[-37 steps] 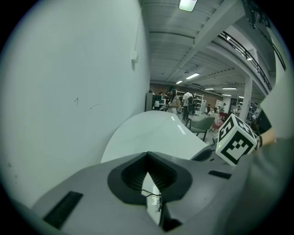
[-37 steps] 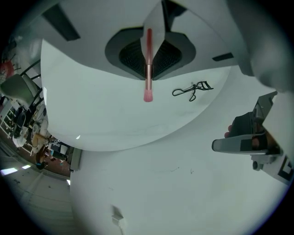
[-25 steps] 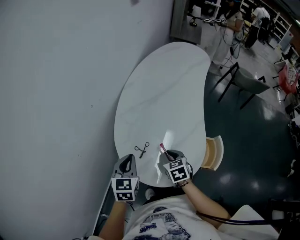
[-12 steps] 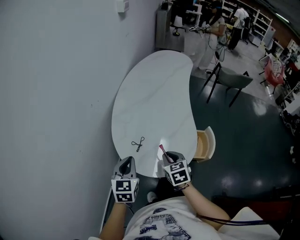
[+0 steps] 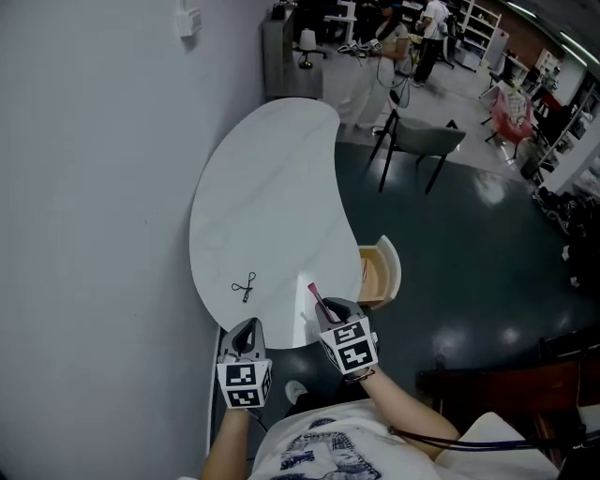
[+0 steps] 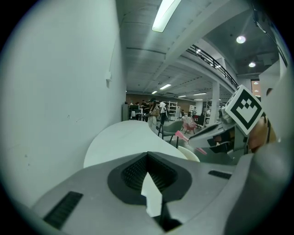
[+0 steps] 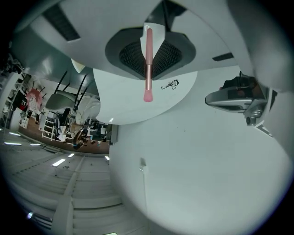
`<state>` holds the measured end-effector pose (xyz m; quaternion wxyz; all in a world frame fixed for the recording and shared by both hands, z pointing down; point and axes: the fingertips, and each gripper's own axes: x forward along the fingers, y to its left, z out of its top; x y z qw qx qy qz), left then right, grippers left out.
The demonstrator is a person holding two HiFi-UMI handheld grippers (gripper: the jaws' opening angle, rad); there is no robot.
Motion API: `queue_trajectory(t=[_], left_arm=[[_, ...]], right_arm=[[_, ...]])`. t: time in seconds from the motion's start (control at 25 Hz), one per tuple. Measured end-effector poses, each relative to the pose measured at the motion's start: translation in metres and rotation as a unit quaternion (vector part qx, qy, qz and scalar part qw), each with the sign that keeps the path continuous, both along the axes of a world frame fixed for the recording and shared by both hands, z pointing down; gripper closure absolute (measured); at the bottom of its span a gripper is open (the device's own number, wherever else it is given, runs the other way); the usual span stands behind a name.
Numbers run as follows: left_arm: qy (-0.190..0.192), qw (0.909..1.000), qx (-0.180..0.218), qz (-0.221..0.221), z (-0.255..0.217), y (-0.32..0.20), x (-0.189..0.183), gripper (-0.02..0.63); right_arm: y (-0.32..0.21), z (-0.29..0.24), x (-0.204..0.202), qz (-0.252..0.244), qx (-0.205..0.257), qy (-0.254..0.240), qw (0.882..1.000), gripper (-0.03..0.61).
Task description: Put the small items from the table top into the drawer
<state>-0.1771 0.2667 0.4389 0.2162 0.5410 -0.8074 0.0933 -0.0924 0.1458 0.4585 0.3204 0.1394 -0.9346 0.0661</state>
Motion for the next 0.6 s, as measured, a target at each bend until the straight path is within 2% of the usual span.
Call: queue_trajectory(t=[0.28,0.6], left_arm=[[-0.006,0.9992,0.006,0.038,-0.001,-0.060,0.049,0.594],[-0.014,0.9981,0.002,0.061,-0.008,-0.136,0.120,0.594]], right_arm=[[-0.045,0.009,0.065,0.042,-0.009,-0.001,0.999,0.518],[-0.119,0.002,0.136,0.065,-0.011,-0.016,0.998,0.518]])
